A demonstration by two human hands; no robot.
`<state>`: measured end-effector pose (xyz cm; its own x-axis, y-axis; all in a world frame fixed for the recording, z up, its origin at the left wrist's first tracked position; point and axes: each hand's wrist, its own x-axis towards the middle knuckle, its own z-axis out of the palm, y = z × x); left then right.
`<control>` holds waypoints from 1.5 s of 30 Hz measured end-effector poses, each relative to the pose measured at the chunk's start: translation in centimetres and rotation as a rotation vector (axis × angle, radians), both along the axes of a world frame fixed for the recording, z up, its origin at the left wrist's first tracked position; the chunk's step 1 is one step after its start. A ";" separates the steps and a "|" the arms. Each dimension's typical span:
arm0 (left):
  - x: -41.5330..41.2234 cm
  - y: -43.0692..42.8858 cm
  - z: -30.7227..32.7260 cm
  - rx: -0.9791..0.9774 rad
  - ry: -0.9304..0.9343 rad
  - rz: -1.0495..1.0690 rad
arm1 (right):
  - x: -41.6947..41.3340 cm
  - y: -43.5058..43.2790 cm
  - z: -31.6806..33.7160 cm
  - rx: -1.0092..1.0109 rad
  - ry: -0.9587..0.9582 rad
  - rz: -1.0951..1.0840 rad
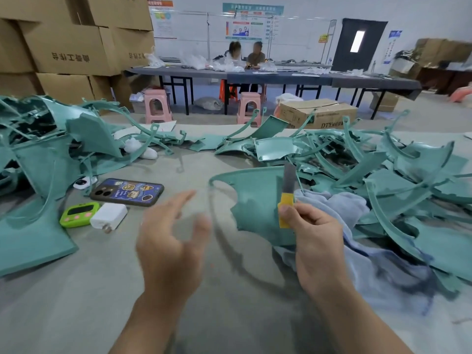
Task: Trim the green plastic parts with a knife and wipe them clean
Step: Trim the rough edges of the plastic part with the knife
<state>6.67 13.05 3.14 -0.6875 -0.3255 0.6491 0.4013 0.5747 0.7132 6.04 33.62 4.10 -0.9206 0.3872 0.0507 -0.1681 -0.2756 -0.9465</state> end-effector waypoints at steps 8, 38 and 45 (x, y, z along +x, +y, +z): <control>1.3 5.0 -1.2 0.048 -0.312 -0.385 | 1.2 -2.4 -0.3 -0.195 -0.080 0.552; -3.1 -0.9 -0.1 1.102 -0.278 -0.418 | 0.1 -1.6 -1.2 0.333 0.011 0.252; -2.4 0.3 -1.0 0.993 -0.530 -0.867 | -0.4 0.2 -0.5 -0.009 -0.058 0.377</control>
<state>4.32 13.31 2.18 -0.9876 0.1567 0.0105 -0.0755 -0.5321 0.8433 5.61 33.82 3.62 -0.9998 0.0212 -0.0070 0.0000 -0.3163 -0.9487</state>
